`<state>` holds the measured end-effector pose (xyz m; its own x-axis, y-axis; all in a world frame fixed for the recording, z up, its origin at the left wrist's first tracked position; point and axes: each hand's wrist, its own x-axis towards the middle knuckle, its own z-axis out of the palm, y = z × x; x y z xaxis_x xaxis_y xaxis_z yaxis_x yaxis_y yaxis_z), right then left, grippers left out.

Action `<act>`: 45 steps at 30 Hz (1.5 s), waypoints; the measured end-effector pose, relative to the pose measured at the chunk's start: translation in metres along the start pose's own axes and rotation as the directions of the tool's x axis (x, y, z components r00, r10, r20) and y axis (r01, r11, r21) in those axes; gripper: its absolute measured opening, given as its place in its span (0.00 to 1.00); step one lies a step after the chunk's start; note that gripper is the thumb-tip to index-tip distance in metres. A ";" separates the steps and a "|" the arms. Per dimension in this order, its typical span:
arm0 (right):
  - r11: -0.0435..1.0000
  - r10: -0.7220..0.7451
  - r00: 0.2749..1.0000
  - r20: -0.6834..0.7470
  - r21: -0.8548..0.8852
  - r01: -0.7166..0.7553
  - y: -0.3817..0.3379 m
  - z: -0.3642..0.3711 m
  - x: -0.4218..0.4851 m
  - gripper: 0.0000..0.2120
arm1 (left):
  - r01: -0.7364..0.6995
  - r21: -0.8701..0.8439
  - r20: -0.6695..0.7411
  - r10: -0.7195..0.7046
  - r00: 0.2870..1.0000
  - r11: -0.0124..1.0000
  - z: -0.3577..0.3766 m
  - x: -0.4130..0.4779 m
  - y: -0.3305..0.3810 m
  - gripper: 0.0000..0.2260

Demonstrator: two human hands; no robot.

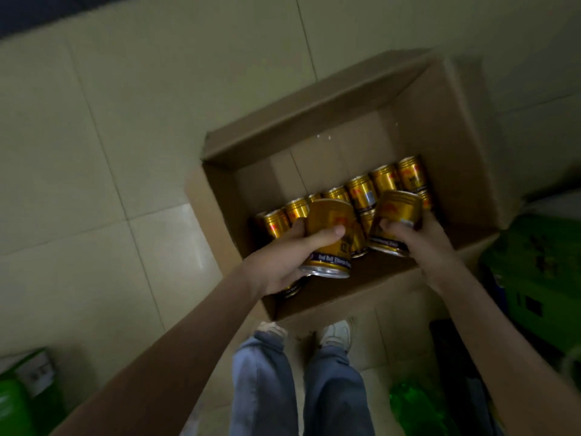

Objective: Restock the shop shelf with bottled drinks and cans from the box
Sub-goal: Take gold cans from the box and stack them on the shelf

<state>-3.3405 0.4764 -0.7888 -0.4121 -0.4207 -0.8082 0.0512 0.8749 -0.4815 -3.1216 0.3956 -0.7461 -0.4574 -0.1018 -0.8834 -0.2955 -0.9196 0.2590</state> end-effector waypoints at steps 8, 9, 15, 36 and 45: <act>0.830 -0.142 0.985 0.100 0.554 0.064 -0.164 -0.047 -0.225 0.34 | -0.248 0.074 0.012 0.248 0.969 0.966 0.072 -0.212 0.094 0.19; 0.820 -0.178 0.978 0.105 0.565 0.088 -0.183 -0.055 -0.254 0.33 | -0.275 0.074 0.023 0.274 0.962 0.959 0.082 -0.242 0.105 0.21; 0.734 -0.378 0.925 0.030 0.619 0.280 -0.253 -0.119 -0.436 0.43 | -0.404 0.062 0.229 0.381 0.896 0.913 0.155 -0.414 0.145 0.28; 0.200 -0.595 0.390 -0.703 0.341 0.919 -0.043 -0.307 -0.898 0.21 | -0.691 0.267 0.855 0.166 0.491 0.672 0.480 -0.724 -0.061 0.22; 0.195 -0.353 0.230 -0.907 0.169 0.966 0.093 -0.343 -1.014 0.22 | -0.731 0.384 0.902 -0.059 0.428 0.564 0.595 -0.776 -0.188 0.23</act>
<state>-3.2297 1.0669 0.1023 -0.9379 -0.1881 0.2915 -0.2343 -0.2763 -0.9321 -3.2103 0.8739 0.1229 -0.9349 0.3526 -0.0415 -0.1543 -0.2982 0.9420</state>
